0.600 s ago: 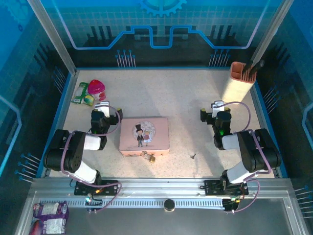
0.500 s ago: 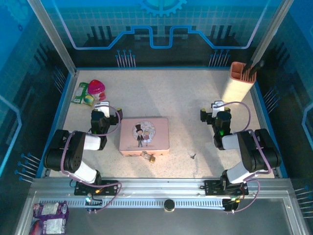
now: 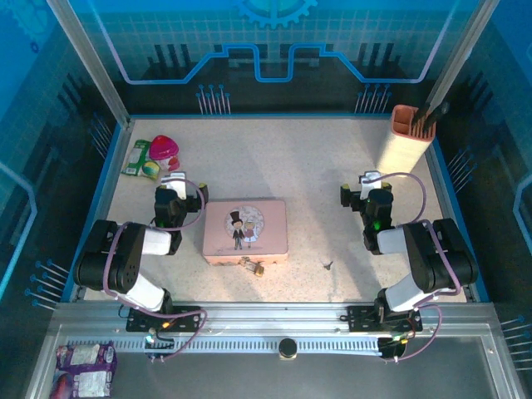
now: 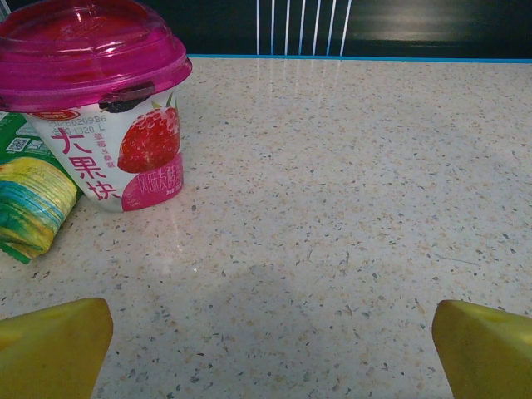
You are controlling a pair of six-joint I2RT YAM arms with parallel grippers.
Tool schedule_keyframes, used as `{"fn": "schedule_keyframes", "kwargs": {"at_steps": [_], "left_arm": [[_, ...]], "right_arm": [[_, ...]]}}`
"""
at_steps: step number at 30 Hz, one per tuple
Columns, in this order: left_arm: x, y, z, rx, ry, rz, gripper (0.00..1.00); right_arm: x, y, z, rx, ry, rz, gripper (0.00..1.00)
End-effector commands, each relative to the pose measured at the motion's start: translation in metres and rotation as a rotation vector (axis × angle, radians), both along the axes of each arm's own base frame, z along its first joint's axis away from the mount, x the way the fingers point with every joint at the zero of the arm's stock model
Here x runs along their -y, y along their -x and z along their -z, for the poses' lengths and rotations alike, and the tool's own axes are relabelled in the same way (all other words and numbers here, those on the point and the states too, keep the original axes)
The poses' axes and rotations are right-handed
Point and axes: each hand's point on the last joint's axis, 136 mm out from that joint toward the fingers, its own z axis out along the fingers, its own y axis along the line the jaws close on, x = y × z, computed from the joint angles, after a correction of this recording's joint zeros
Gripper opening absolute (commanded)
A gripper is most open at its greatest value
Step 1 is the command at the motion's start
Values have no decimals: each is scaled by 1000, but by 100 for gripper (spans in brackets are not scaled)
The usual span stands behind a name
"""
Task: Unlock the padlock with the key
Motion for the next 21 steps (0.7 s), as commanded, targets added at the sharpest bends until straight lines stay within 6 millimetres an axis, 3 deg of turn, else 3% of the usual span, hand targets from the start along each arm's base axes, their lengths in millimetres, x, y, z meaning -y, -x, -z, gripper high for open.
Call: {"fn": "schedule_keyframes", "kwargs": {"at_steps": [1,6,11,21], "left_arm": [[3,-7,-6,18,17,17,99],[3,-5,-5,21,13,21,99],[17,6,-13,87,-9,89,99],[14,28,-63,125,-6,47,99]], "right_arm": [[0,-5,-10,33,-5,11,99],[0,-5,-10,33,-5,11,100],[-1,-5,-9,33,-3,2,100],[-15,5,-23,97,39,-53,100]]}}
